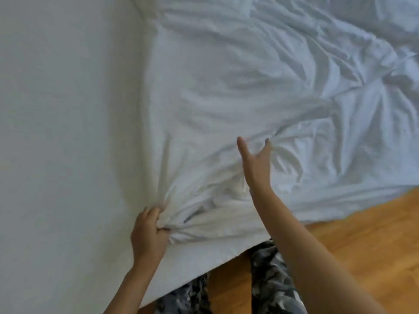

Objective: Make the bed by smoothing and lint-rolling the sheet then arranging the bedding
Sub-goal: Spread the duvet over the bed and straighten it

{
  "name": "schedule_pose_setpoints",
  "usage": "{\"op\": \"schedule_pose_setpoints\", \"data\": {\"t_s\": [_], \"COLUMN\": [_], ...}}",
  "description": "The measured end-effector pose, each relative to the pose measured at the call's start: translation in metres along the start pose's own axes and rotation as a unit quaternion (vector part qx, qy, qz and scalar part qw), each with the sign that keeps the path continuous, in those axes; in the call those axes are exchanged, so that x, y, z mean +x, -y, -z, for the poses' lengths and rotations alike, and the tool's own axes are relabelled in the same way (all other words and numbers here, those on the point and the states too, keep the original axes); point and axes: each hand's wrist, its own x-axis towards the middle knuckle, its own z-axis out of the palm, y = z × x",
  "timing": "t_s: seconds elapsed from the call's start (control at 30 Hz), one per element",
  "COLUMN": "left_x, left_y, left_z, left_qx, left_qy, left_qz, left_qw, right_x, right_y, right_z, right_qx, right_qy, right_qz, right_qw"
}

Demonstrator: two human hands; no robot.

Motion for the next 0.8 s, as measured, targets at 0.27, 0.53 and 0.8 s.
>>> {"op": "schedule_pose_setpoints", "data": {"t_s": [0.27,0.53,0.8], "left_x": [0.011,0.083,0.138], "left_y": [0.002,-0.032,-0.026], "left_z": [0.047,0.135,0.075], "left_qx": [-0.217,-0.195,0.358], "left_qy": [0.079,-0.095,0.131], "left_qz": [0.042,-0.077,-0.136], "left_qw": [0.972,0.973,0.914], "right_x": [-0.038,-0.145,-0.195], "right_y": [0.031,-0.006,-0.034], "right_z": [-0.086,-0.168,-0.174], "right_qx": [-0.059,-0.199,-0.296], "right_qy": [-0.055,0.313,0.366], "right_qz": [0.04,0.243,0.458], "right_qw": [0.996,0.896,0.754]}}
